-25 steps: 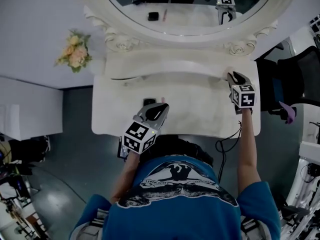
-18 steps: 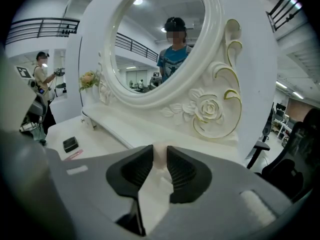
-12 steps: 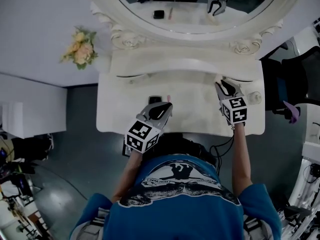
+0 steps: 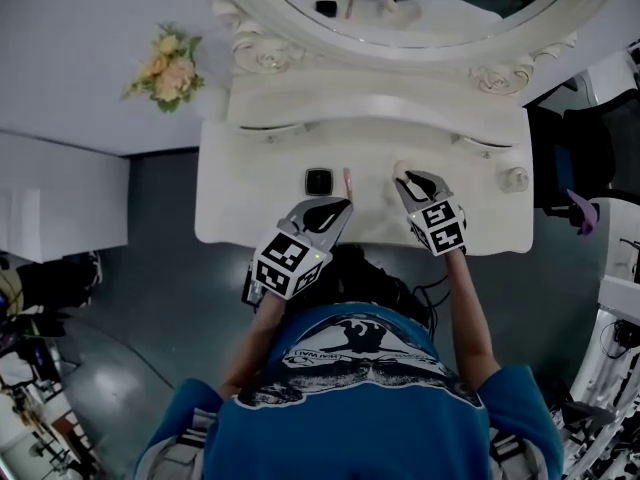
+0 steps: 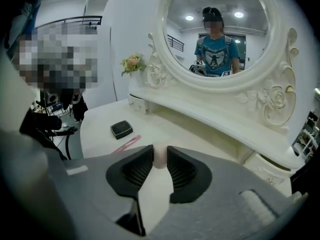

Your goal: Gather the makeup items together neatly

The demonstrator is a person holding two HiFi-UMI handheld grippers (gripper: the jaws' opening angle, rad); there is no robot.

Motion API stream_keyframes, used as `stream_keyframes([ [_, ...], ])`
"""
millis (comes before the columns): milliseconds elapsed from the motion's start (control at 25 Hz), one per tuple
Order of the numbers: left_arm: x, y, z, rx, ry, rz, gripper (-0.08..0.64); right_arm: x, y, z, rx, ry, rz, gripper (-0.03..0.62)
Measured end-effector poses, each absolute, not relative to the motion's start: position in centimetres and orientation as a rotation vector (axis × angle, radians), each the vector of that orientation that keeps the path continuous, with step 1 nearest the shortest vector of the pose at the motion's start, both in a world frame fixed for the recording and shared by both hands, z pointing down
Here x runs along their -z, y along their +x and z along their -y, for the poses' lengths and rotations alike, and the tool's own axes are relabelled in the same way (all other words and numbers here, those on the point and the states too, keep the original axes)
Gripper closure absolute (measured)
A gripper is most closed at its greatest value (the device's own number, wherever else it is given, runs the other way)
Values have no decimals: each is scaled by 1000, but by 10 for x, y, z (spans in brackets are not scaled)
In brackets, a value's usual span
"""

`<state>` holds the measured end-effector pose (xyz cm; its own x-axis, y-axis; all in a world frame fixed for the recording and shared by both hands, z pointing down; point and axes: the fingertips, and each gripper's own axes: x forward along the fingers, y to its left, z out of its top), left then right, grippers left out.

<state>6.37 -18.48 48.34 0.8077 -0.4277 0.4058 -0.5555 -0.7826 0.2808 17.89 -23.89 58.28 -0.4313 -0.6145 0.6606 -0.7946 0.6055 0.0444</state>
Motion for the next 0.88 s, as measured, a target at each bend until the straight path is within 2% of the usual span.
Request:
stream_keyframes([
  [320, -479, 32, 172, -437, 2593, 811, 546, -614, 141, 220, -336, 962, 2155, 499],
  [880, -473, -15, 162, -411, 2576, 914, 546, -647, 128, 221, -364, 990, 2051, 492],
])
